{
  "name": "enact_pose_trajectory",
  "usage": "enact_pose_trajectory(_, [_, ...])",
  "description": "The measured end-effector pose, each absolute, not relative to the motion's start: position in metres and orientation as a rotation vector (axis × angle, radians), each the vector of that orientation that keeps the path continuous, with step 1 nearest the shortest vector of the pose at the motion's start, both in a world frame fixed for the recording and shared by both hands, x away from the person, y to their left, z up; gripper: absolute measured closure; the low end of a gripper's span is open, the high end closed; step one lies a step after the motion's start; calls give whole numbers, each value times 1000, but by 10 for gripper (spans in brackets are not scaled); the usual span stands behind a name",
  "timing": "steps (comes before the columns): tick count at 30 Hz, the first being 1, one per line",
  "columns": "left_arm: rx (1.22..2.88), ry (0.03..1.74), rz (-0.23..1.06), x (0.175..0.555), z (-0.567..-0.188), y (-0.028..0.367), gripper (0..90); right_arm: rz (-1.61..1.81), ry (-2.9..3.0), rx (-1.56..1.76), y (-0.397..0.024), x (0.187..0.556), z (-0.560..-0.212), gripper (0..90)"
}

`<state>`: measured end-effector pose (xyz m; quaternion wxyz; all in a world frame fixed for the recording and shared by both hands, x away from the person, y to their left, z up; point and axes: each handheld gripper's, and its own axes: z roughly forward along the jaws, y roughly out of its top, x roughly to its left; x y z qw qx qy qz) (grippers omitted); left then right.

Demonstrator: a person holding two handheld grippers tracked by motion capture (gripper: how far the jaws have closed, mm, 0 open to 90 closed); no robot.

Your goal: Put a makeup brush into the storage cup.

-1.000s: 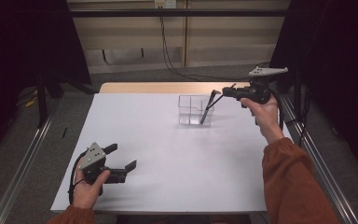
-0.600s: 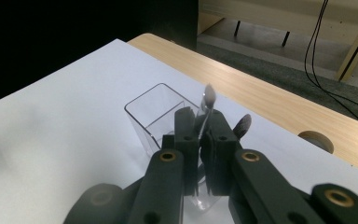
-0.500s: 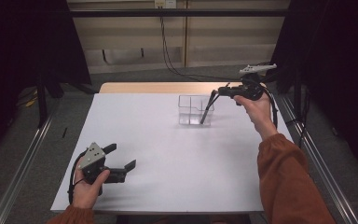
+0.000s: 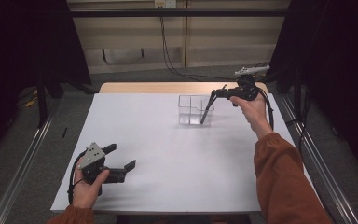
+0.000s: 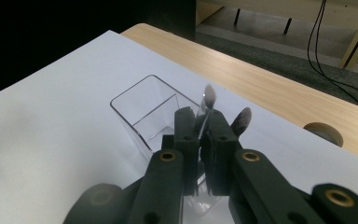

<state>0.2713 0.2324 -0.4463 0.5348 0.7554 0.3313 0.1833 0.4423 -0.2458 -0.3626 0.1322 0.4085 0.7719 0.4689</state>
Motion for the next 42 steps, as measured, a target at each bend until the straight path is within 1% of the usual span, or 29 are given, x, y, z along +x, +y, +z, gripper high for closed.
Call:
enact_pose_trajectory(12, [1801,785,431,271,-446,233,31,1359,2263,1195,-239,446,-372,854])
enact_pose_trajectory(32, [1806,794,460,272,-446,236,31,1336,2263,1198,-233,448,-384,851])
enact_pose_trajectory(42, [1806,797,457,272,-446,236,31,1358,2235,1204,-235,447,-393,850])
